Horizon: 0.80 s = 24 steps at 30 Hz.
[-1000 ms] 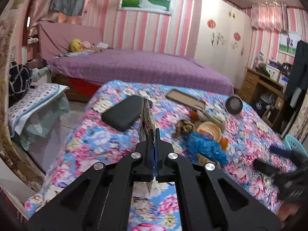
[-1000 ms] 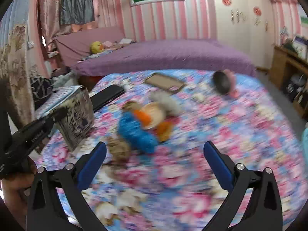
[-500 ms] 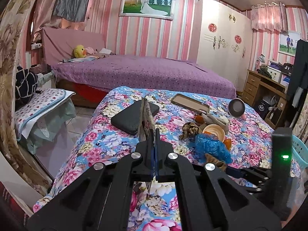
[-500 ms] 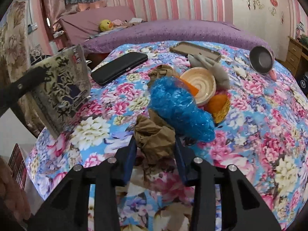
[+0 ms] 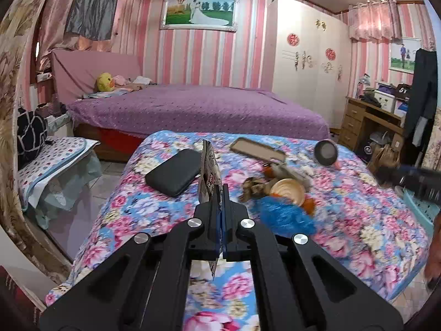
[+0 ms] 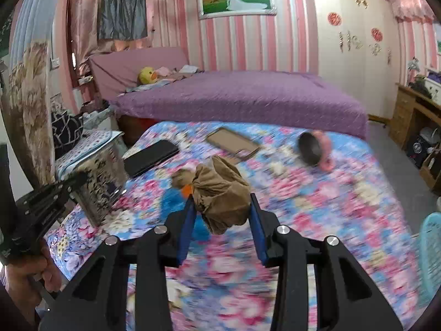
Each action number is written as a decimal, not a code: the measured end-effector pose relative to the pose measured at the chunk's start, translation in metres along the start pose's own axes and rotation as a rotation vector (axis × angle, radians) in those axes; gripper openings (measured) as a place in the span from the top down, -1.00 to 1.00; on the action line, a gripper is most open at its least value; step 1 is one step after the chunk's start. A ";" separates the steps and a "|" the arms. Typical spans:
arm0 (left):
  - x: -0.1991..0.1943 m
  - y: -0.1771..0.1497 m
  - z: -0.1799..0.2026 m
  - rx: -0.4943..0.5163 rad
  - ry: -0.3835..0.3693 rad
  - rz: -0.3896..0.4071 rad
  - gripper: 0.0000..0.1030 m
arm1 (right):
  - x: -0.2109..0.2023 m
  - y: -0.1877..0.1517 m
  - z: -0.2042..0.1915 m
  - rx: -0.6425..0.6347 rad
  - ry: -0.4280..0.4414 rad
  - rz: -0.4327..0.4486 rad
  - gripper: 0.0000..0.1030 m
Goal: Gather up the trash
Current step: 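Carry newspaper and brown paper to the blue basket and release both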
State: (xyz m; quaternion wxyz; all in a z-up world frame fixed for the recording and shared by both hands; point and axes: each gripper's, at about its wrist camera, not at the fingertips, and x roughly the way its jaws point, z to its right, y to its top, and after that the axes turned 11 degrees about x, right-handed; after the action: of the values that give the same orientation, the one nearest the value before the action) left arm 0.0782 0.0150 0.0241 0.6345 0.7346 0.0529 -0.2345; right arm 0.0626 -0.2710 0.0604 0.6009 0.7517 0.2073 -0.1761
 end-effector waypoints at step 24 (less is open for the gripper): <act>-0.042 0.098 0.174 0.074 -0.350 0.095 1.00 | -0.134 0.002 0.227 0.182 -0.215 0.165 0.27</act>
State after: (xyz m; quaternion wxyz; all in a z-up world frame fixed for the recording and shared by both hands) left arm 0.0298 -0.1610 0.1152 0.6168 0.7072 -0.1017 -0.3304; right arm -0.0539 -0.5060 0.0816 0.5613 0.7943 0.0627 -0.2237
